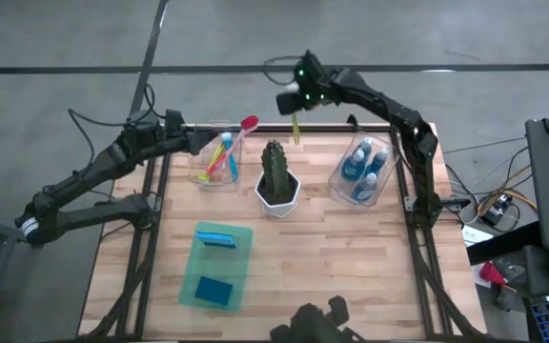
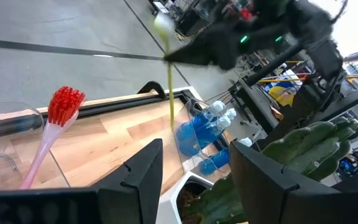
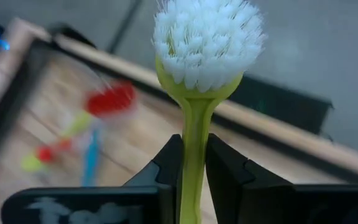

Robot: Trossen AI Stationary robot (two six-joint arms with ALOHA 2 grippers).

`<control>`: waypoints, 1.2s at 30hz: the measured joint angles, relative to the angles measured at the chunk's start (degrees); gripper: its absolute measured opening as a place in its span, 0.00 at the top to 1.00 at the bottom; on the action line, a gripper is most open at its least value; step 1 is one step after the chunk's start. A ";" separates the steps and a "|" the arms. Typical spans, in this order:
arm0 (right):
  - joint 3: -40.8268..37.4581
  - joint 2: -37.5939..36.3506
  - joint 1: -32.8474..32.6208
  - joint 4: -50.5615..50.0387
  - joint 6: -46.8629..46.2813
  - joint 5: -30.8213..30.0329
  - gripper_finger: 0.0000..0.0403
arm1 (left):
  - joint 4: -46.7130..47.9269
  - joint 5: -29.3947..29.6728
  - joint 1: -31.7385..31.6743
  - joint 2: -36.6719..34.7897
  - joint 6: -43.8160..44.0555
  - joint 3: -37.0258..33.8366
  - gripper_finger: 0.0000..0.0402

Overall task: Pick & Place Kitchen Sink Supplies
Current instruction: Put the light green dishwashing brush into the left transparent bin

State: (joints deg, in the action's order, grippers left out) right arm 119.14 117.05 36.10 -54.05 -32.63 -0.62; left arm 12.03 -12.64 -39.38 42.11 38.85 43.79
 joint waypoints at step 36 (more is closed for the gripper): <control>13.77 4.92 -16.39 33.18 -12.59 0.63 0.88 | 0.54 2.50 0.00 -9.26 -7.43 0.09 0.56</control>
State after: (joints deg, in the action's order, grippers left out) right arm 132.91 121.97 19.71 -20.87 -45.21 0.01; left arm 12.58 -10.14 -39.38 32.85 31.42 43.88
